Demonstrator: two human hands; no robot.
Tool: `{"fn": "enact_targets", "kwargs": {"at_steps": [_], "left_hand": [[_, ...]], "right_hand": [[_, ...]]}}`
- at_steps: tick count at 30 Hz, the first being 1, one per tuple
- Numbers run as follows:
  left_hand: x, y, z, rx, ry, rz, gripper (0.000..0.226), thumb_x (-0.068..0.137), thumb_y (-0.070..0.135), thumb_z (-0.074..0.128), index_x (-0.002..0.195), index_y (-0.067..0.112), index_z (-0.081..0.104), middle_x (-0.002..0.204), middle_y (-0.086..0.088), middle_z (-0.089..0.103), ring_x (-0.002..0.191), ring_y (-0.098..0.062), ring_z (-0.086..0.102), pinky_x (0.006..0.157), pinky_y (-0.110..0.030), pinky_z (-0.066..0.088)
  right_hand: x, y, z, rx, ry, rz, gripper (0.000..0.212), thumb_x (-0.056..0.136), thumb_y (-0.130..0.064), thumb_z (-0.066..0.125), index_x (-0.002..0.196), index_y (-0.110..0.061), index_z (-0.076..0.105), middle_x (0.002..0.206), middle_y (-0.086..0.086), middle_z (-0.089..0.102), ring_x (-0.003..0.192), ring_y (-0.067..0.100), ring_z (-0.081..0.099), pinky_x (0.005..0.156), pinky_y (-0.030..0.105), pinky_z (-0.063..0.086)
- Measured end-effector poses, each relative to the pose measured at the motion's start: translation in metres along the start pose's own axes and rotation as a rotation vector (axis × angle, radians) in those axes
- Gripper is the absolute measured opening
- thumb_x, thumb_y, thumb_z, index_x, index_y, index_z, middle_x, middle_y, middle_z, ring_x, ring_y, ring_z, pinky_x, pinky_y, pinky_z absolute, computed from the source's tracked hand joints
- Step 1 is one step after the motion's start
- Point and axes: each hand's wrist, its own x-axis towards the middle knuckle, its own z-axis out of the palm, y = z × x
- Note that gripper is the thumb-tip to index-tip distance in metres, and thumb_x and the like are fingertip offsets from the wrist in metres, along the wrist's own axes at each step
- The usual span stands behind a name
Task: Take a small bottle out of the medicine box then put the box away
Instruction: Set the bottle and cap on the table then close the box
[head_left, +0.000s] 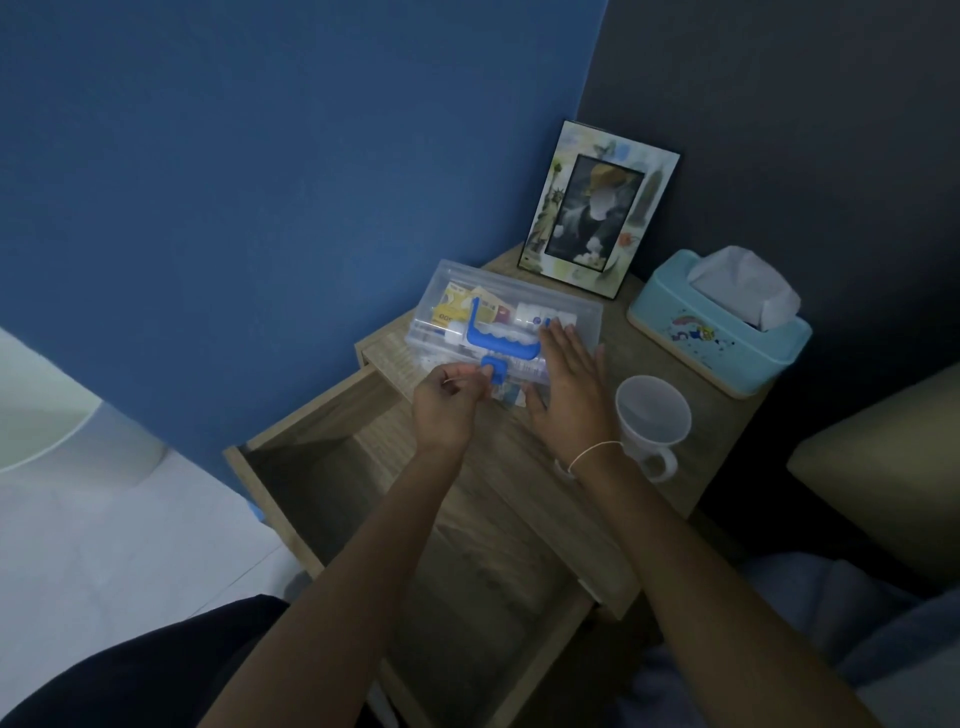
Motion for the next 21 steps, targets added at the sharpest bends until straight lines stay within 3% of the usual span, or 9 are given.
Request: {"fn": "enact_targets", "kwargs": {"at_steps": [6,10,15,21], "left_hand": [[0.001,-0.007,-0.003,0.070,-0.050,0.028,0.015,0.084,0.010,0.067,0.098,0.010,0.061,0.091,-0.011,0.067,0.091,-0.027,0.066,0.084,-0.037,0.056],[0.001,-0.010,-0.003,0.139,-0.028,0.123,0.014,0.084,0.009,0.068,0.084,0.017,0.056,0.082,-0.008,0.064,0.083,-0.022,0.063,0.079,-0.035,0.054],[0.001,-0.012,-0.005,0.238,-0.099,0.261,0.007,0.086,0.005,0.065,0.092,0.009,0.065,0.088,-0.004,0.068,0.085,-0.017,0.064,0.084,-0.032,0.054],[0.004,-0.013,-0.007,0.278,-0.124,0.322,0.009,0.085,0.007,0.067,0.093,0.007,0.064,0.088,-0.004,0.068,0.083,-0.015,0.064,0.079,-0.029,0.053]], "right_hand": [[0.000,0.000,0.001,-0.016,0.009,-0.003,0.066,0.093,-0.020,0.054,0.150,-0.012,0.023,0.160,0.006,0.022,0.149,0.020,0.013,0.117,0.036,-0.008],[0.000,0.000,0.001,-0.019,-0.005,0.002,0.066,0.093,-0.023,0.053,0.151,-0.013,0.022,0.160,0.005,0.021,0.149,0.020,0.011,0.118,0.037,-0.008],[0.000,0.000,0.000,-0.021,-0.010,0.005,0.066,0.093,-0.022,0.053,0.151,-0.013,0.022,0.160,0.005,0.020,0.149,0.020,0.011,0.117,0.037,-0.009],[0.000,-0.002,0.002,-0.010,-0.010,0.024,0.068,0.093,-0.032,0.053,0.151,-0.013,0.023,0.161,0.005,0.021,0.149,0.020,0.012,0.119,0.042,-0.005]]}}
